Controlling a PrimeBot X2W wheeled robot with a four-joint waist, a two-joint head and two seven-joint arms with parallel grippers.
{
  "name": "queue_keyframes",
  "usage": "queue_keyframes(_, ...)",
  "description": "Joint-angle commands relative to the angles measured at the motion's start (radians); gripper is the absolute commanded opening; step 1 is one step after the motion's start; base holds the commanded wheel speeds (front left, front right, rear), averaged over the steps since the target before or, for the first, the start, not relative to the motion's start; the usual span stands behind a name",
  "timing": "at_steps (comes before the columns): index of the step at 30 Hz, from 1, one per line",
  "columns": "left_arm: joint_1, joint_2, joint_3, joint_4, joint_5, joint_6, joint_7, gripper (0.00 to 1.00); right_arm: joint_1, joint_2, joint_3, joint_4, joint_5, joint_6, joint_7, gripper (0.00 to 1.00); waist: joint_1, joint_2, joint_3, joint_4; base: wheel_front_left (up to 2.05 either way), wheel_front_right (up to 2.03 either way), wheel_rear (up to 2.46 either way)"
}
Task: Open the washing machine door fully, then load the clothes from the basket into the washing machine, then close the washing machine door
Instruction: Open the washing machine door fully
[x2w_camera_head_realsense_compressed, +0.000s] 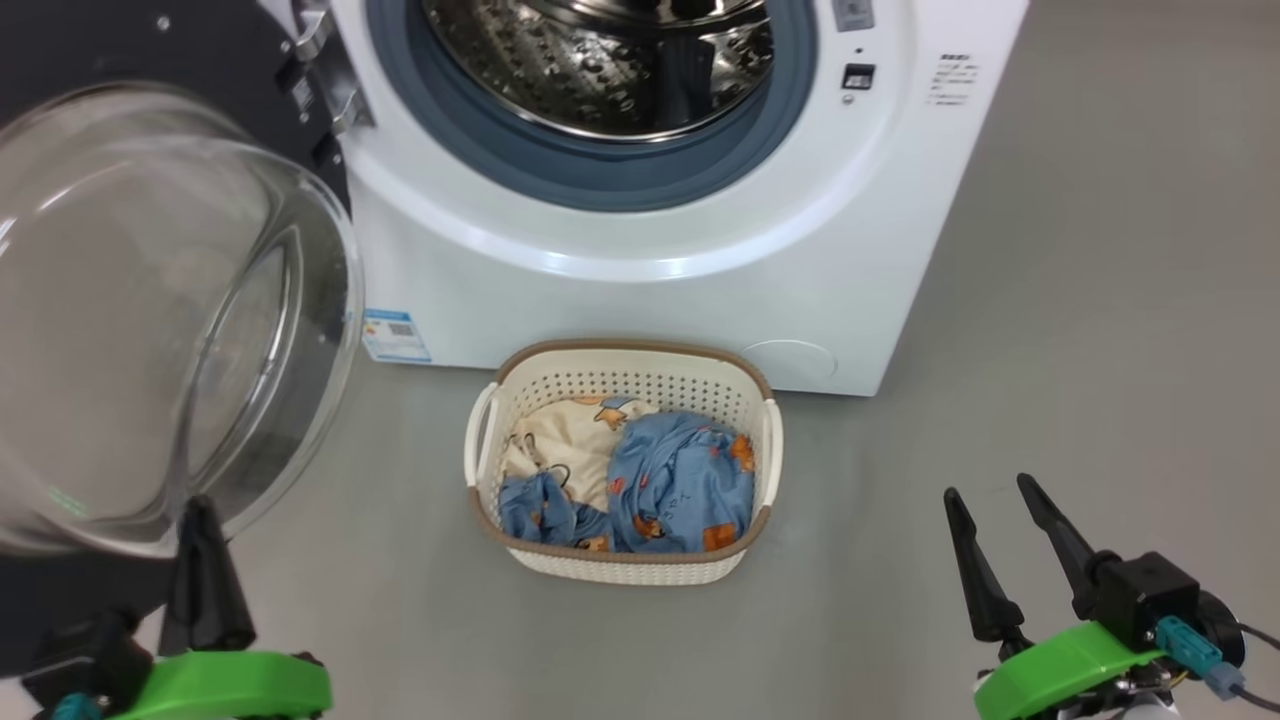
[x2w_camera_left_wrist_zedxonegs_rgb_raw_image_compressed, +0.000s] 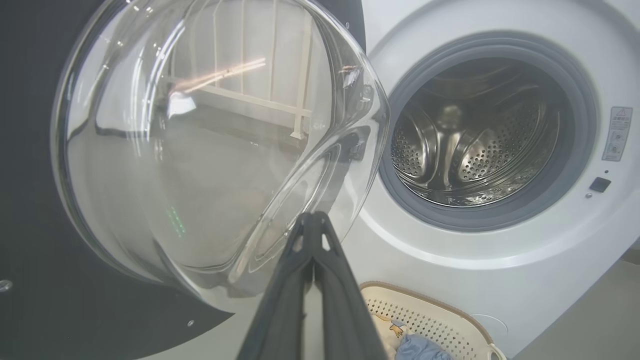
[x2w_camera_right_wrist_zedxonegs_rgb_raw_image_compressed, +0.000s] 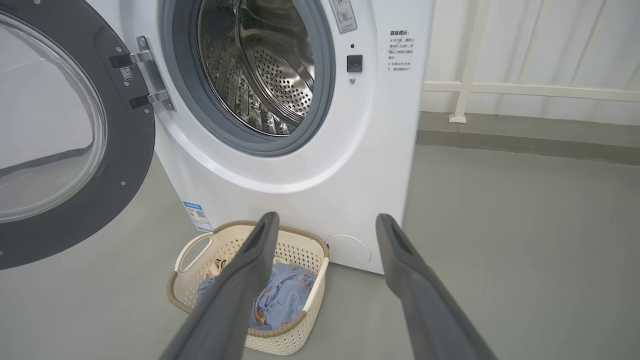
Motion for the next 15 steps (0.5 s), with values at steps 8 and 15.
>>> queue_keyframes(8,0.026,0.026,-0.041,-0.046,0.016,-0.043,-0.006,0.72,0.027,0.006,0.023,-0.048,0.005,0.002,-0.012,1.00,0.0000,0.0000,-0.030,-0.064,0.00,0.00,0.00)
queue_keyframes(15,0.046,0.035,-0.057,-0.025,0.069,-0.066,-0.006,1.00,0.042,0.008,0.028,-0.080,0.005,0.002,-0.012,1.00,0.0000,0.0000,-0.038,-0.113,0.00,0.00,0.00)
